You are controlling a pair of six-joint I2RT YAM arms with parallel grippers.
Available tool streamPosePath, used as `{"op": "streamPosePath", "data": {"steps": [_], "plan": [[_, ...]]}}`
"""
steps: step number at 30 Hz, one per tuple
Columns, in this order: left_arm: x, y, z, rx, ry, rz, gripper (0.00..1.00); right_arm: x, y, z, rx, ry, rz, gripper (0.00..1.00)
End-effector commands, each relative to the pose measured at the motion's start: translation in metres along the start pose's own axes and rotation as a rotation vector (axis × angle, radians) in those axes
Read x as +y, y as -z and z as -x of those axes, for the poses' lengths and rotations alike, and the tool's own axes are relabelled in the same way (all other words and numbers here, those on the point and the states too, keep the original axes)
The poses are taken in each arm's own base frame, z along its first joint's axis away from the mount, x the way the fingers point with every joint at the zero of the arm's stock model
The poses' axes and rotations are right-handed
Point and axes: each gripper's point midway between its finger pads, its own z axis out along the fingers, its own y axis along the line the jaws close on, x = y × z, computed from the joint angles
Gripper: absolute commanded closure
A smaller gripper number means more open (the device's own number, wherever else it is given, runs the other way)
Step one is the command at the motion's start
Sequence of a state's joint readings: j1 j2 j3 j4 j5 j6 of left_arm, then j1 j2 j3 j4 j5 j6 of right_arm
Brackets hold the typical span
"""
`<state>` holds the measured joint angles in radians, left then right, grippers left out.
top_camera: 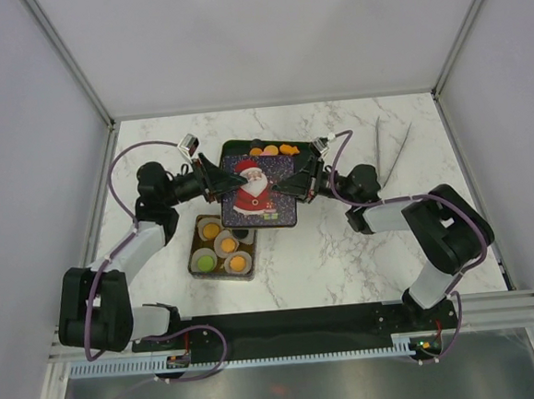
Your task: Pack the cookies
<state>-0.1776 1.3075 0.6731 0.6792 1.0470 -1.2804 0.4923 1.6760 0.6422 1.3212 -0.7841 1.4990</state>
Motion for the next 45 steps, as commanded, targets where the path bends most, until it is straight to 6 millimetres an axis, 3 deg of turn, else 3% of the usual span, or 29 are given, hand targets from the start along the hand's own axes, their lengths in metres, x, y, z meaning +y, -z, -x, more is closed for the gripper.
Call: {"op": "streamPosePath", "data": {"steps": [1, 4, 6, 13, 15, 18, 19, 21, 22, 24, 30, 33, 37, 41, 45], "plan": [[0.003, 0.003, 0.005, -0.028, -0.013, 0.023, 0.48, 0.048, 0.003, -0.001, -0.02, 0.187, 0.213, 1.0], [0.009, 0.01, 0.009, -0.056, -0.041, 0.062, 0.31, 0.048, 0.002, 0.002, -0.031, 0.178, 0.213, 1.0], [0.018, 0.017, 0.011, -0.072, -0.03, 0.099, 0.01, 0.05, 0.001, 0.004, -0.044, 0.179, 0.216, 1.0], [0.052, 0.051, 0.017, -0.165, 0.049, 0.24, 0.01, 0.049, -0.001, 0.012, -0.084, 0.163, 0.216, 1.0], [0.072, 0.072, 0.026, -0.236, 0.078, 0.354, 0.02, 0.047, 0.0, 0.015, -0.097, 0.158, 0.212, 1.0], [0.085, 0.1, 0.036, -0.331, 0.07, 0.484, 0.08, 0.044, 0.0, 0.016, -0.107, 0.148, 0.204, 1.0], [0.099, 0.114, 0.032, -0.369, 0.126, 0.579, 0.08, 0.043, 0.001, 0.019, -0.12, 0.144, 0.202, 1.0], [0.111, 0.138, 0.042, -0.442, 0.088, 0.727, 0.08, 0.039, 0.002, 0.021, -0.133, 0.135, 0.19, 1.0], [0.119, 0.146, 0.032, -0.436, 0.131, 0.797, 0.08, 0.038, 0.003, 0.022, -0.14, 0.135, 0.188, 1.0], [0.131, 0.166, 0.032, -0.486, 0.122, 0.923, 0.08, 0.036, 0.006, 0.024, -0.149, 0.133, 0.181, 1.0], [0.16, 0.198, 0.006, -0.514, 0.224, 1.134, 0.07, 0.029, 0.009, 0.022, -0.152, 0.129, 0.155, 1.0], [0.172, 0.223, -0.006, -0.571, 0.293, 1.283, 0.06, 0.025, 0.011, 0.02, -0.153, 0.125, 0.14, 1.0], [0.176, 0.23, -0.019, -0.62, 0.352, 1.309, 0.07, 0.017, 0.014, 0.017, -0.151, 0.117, 0.111, 1.0], [0.191, 0.231, -0.047, -0.64, 0.447, 1.31, 0.06, 0.015, 0.014, 0.015, -0.147, 0.124, 0.098, 1.0], [0.2, 0.221, -0.067, -0.625, 0.512, 1.266, 0.05, 0.014, 0.014, 0.016, -0.145, 0.129, 0.095, 1.0]]}}
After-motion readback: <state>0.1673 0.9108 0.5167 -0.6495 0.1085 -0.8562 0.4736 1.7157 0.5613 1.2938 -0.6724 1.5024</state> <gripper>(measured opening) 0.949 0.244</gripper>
